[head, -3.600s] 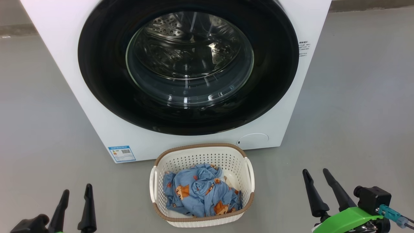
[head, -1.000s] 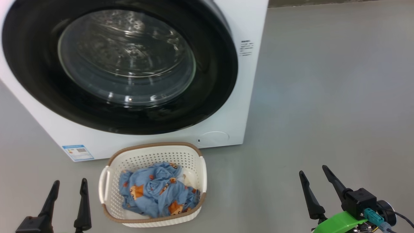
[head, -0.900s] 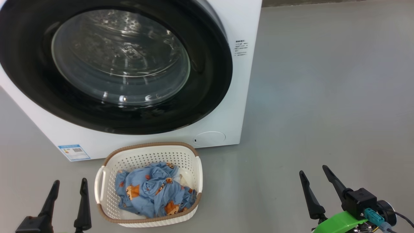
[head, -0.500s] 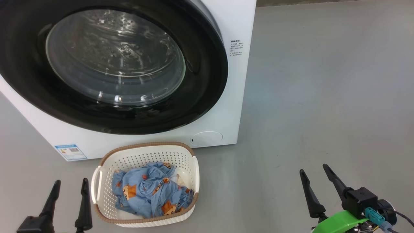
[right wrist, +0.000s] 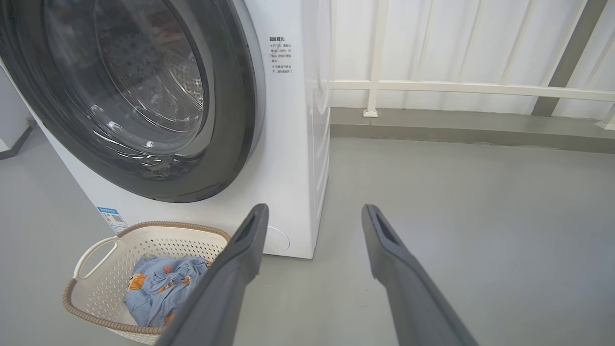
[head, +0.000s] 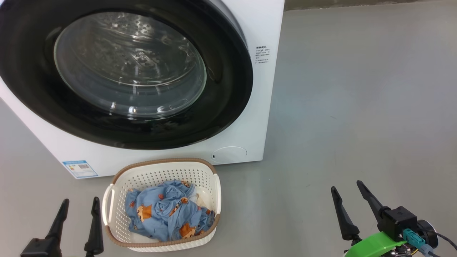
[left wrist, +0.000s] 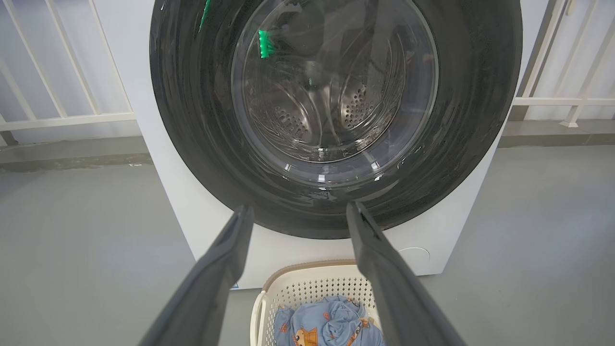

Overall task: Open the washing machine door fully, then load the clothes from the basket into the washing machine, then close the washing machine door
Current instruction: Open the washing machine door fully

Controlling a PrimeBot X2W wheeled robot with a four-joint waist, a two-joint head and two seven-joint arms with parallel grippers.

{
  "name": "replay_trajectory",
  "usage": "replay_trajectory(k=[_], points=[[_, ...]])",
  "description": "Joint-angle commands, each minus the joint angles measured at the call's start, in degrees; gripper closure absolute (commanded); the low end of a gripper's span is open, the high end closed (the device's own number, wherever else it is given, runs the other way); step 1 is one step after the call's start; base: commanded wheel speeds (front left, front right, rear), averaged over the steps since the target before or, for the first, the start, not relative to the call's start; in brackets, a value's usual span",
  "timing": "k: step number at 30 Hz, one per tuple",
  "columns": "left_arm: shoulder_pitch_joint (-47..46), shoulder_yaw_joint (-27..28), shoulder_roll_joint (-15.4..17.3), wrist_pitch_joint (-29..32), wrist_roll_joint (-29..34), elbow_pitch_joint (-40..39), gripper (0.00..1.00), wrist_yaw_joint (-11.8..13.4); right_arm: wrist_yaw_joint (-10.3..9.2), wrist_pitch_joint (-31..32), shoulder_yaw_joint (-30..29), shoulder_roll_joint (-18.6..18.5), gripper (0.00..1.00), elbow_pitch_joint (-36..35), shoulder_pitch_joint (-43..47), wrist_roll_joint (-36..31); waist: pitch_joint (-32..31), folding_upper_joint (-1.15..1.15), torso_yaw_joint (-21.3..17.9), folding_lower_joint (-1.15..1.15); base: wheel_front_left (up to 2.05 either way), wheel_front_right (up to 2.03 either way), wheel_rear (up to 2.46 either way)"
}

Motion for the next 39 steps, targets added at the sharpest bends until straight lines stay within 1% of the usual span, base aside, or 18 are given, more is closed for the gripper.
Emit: replay_trajectory(k=[1, 20, 21, 22, 23, 24, 33, 36, 39], points=[[-1.92, 1.80, 1.21, -0.54, 0.04, -1.10, 0.00, -0.17, -0.08, -0.70, 0.98, 0.06, 0.00, -1.51, -1.79, -0.02, -0.08, 0.00, 0.06, 0.00, 0.00, 0.00, 0.00], [-1.77, 1.77, 1.40, -0.54, -0.21, -0.83, 0.00, -0.17, -0.08, -0.70, 0.52, 0.23, 0.00, -1.52, -2.03, -0.24, -0.03, 0.00, 0.51, 0.00, 0.00, 0.00, 0.00], [-1.73, 1.77, 1.41, -0.54, -0.22, -0.82, 0.00, -0.17, -0.08, -0.70, 0.56, 0.24, 0.06, -1.48, -1.99, -0.16, -0.08, 0.00, 0.52, 0.00, 0.00, 0.00, 0.00], [-1.69, 1.76, 1.44, -0.54, -0.23, -0.81, 0.00, -0.17, -0.08, -0.70, 0.59, 0.25, 0.75, -1.49, -1.98, -0.04, -0.11, 0.00, 0.53, 0.00, 0.00, 0.00, 0.00], [-1.66, 1.74, 1.47, -0.54, -0.24, -0.81, 0.00, -0.17, -0.08, -0.70, 0.58, 0.27, 0.95, -1.54, -1.97, 0.04, -0.12, 0.00, 0.54, 0.00, 0.00, 0.00, 0.00], [-1.64, 1.73, 1.48, -0.54, -0.24, -0.83, 0.00, -0.17, -0.08, -0.70, 0.55, 0.28, 1.00, -1.61, -1.96, 0.12, -0.12, 0.00, 0.56, 0.00, 0.00, 0.00, 0.00], [-1.56, 1.82, 1.42, -0.54, -0.35, -0.90, 0.00, -0.17, -0.08, -0.70, -0.35, 0.43, 1.00, -1.89, -1.95, 1.78, 0.15, 0.00, 0.62, 0.00, 0.00, 0.00, 0.00], [-1.51, 1.79, 1.34, -0.54, -0.32, -1.05, 0.00, -0.17, -0.08, -0.70, -1.48, 0.51, 1.00, -2.26, -2.06, 3.67, 0.36, 0.00, 0.64, 0.00, 0.00, 0.00, 0.00], [-1.49, 1.74, 1.15, -0.54, -0.33, -1.20, 0.00, -0.17, -0.08, -0.70, -2.68, 0.54, 1.00, -2.21, -2.14, 8.04, 0.54, 0.00, 0.78, 0.00, 0.00, 0.00, 0.00]])
